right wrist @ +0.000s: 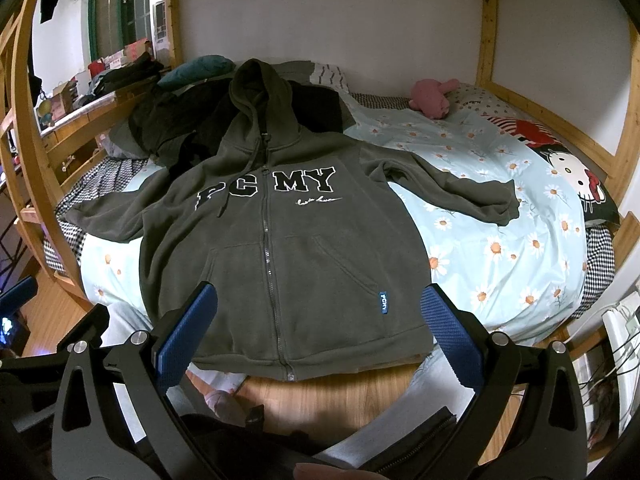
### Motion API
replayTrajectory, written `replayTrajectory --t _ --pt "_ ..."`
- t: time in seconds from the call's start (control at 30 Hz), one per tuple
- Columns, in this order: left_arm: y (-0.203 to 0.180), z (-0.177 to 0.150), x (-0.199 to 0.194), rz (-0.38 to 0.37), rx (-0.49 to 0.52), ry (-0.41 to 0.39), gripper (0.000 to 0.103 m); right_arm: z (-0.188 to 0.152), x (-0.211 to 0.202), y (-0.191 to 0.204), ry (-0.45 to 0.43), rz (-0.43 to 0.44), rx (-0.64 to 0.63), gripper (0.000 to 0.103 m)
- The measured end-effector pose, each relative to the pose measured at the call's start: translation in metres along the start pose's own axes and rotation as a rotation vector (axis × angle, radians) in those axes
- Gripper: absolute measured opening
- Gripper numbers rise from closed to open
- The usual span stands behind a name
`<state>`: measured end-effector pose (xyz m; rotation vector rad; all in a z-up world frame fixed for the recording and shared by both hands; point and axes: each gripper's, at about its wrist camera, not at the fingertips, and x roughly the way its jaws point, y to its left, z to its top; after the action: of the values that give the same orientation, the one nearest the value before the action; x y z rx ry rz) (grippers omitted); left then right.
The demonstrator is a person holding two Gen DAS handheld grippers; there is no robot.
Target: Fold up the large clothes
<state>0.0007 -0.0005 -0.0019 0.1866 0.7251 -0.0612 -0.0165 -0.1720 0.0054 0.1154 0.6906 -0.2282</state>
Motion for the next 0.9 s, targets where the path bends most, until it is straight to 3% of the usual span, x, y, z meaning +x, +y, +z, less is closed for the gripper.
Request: replayTrajectory --t 0.9 --pt "0.0029 -0.0036 0.0041 0.0 0.005 0.01 0.097 -0.002 0.0034 -0.0016 0.004 -0.001 -0.002 0.1"
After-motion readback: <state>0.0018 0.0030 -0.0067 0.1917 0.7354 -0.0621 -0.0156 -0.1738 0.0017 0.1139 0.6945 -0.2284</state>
